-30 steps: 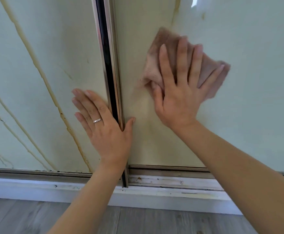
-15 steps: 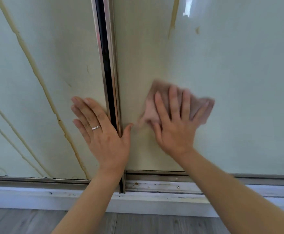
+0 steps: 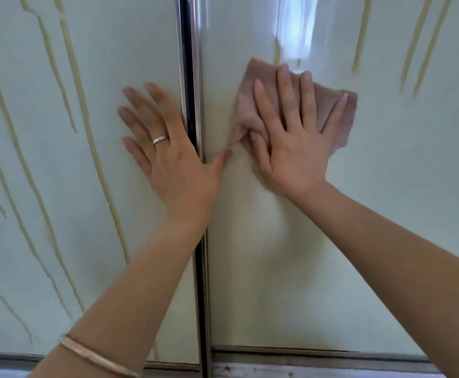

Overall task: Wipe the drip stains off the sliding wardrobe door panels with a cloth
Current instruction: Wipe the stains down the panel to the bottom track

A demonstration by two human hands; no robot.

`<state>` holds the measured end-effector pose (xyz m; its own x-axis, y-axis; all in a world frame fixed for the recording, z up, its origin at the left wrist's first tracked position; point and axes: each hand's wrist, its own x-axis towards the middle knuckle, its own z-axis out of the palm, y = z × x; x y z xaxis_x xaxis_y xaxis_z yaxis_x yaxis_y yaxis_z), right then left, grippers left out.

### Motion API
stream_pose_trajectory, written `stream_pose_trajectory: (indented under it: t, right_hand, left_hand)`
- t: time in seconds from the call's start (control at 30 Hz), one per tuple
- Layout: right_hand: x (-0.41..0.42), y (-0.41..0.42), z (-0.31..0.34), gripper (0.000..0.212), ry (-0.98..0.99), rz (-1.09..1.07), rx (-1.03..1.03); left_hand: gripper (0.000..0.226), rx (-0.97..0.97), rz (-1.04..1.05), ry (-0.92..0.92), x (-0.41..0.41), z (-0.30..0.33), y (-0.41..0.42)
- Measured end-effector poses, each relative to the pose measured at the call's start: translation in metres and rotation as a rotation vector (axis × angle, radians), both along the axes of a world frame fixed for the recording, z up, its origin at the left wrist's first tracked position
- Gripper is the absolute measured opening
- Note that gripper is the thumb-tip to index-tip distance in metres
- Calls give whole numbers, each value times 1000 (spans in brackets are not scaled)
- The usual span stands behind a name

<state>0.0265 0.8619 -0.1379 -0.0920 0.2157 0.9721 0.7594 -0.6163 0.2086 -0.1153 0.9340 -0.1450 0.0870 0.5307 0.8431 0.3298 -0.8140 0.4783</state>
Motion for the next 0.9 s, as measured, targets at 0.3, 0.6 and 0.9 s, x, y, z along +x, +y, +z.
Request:
stream_pose_trajectory:
  t: [0.3, 0.6, 0.9]
  right_hand:
    - [4, -13, -82, 52, -53, -10, -180]
    - [2, 5, -17, 54, 33, -27, 94]
    - [7, 0, 27, 54, 62, -12, 179]
  left_hand:
    - [117, -15, 25, -12, 4, 0, 0]
    - [118, -28, 29, 15, 3, 0, -1]
    - [117, -24, 16, 7, 3, 0, -1]
